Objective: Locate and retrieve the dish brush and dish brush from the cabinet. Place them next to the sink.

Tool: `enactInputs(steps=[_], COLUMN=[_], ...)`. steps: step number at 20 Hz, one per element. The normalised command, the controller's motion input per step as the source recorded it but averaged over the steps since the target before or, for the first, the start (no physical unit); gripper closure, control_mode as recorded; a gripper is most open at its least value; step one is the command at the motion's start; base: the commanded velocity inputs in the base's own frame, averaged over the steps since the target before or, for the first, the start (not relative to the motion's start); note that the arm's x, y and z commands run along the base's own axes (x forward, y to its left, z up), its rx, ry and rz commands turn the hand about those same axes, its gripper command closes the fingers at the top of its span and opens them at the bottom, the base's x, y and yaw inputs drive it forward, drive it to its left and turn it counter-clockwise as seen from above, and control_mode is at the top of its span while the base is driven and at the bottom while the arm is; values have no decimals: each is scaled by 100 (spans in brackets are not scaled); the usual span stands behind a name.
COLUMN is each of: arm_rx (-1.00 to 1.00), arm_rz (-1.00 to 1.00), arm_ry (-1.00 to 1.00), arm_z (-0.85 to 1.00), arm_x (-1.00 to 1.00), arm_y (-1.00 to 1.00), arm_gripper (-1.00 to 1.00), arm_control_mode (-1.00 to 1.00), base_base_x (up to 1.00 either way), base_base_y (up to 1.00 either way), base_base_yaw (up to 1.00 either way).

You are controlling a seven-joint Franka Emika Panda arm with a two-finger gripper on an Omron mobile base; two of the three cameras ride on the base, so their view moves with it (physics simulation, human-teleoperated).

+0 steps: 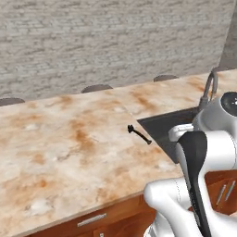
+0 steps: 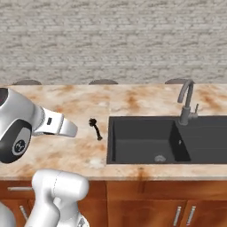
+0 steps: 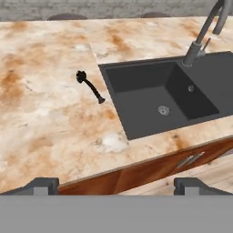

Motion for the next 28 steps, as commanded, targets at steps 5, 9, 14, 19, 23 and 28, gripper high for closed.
enactInputs(steps=[5, 9, 14, 19, 23, 28], arm_rx=[0, 0, 0, 0, 0, 0], arm_rz=[0, 0, 0, 0, 0, 0], arm_ry=[0, 0, 0, 0, 0, 0], arm_z=[0, 0, 0, 0, 0, 0], arm_x=[0, 0, 0, 0, 0, 0], arm_y=[0, 0, 0, 0, 0, 0], arm_gripper=[-100, -100, -100, -100, -100, -100], arm_control_mode=[100, 100, 100, 100, 100, 100], base_base_x=[0, 0, 0, 0, 5, 20], base_base_y=[0, 0, -7, -33, -38, -22], base_base_yaw=[-50, -50, -47, -40, -34, -32])
